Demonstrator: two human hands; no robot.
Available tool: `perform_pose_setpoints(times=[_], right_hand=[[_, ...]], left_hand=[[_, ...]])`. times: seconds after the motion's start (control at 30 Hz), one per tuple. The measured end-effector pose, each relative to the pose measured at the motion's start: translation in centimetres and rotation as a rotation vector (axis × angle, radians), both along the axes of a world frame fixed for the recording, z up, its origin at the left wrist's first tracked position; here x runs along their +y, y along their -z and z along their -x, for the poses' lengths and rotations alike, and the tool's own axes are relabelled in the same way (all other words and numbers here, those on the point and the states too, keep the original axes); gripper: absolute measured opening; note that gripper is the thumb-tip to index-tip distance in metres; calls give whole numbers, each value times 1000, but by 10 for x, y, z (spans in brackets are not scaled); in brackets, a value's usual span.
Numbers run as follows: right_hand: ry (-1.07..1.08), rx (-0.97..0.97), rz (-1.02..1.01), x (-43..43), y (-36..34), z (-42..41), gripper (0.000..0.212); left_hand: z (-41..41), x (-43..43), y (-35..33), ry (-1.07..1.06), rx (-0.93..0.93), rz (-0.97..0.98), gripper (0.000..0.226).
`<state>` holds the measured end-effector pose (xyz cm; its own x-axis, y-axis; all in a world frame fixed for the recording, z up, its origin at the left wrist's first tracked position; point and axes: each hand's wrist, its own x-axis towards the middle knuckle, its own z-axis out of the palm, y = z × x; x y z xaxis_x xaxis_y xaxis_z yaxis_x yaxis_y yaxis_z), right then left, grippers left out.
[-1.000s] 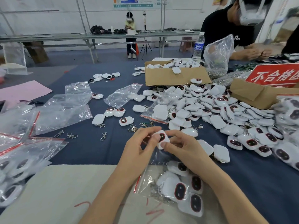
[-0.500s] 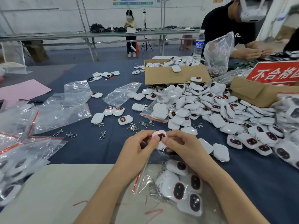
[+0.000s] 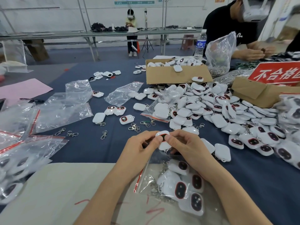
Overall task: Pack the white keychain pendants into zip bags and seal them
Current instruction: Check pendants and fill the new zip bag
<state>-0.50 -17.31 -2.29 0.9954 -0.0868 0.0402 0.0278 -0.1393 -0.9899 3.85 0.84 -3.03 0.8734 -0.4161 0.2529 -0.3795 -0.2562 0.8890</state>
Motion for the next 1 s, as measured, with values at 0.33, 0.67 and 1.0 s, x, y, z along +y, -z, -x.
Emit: perform_pose_setpoints(times=[0.33,0.67,1.0], right_hand=[[20,-37,56,2,2,0,8],[32,-34,-63,0,4,-2,6],[-46,-33,-29,-2,6,-2,13]], left_hand=[[-2,2,2,4,-35,1,28],[0,0,2,66,-48,-18,31],[-1,0,5,65,-17,-27,29]])
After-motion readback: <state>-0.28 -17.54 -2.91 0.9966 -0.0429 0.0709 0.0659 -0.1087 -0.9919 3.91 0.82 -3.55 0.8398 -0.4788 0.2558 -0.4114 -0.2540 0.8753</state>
